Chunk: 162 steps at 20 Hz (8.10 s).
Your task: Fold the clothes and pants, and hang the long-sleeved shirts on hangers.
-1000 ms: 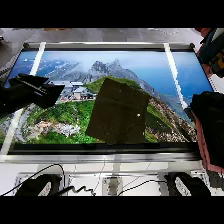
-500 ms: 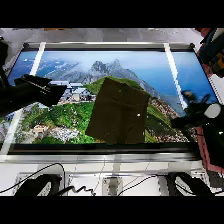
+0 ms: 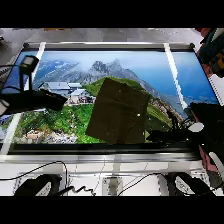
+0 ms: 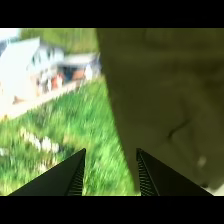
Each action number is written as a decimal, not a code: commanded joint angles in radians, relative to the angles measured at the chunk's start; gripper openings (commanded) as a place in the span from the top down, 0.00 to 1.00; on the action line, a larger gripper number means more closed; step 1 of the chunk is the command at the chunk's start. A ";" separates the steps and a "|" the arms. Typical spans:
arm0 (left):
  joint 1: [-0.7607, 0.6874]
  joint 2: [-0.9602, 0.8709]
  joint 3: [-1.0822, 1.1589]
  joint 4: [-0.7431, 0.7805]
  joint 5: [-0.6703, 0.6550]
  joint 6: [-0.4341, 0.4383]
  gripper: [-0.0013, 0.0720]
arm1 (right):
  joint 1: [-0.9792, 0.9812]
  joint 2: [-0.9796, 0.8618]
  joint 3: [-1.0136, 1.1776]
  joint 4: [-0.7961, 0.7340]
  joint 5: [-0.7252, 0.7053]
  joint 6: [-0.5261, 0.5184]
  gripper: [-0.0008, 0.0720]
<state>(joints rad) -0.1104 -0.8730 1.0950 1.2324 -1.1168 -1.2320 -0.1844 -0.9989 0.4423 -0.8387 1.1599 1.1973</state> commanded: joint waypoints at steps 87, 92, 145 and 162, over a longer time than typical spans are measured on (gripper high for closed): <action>0.060 0.346 -0.241 -0.559 0.179 -0.095 0.94 | 0.148 0.407 0.450 0.281 -0.216 0.384 0.93; -0.081 -0.068 -0.332 -0.632 0.432 0.021 0.94 | 0.339 0.113 0.292 0.283 -0.607 0.384 0.93; -0.292 -0.379 -0.313 -0.402 0.432 0.061 0.04 | 0.198 -0.806 0.844 0.130 0.120 -0.142 0.84; -0.013 0.204 -0.190 -0.106 0.319 0.061 0.04 | -0.289 -0.101 1.102 -0.658 0.165 0.498 0.93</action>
<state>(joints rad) -0.1501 -0.7895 0.9024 1.0531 -0.7944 -1.1709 -0.3164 -1.2190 1.5375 -1.3197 1.2304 1.5478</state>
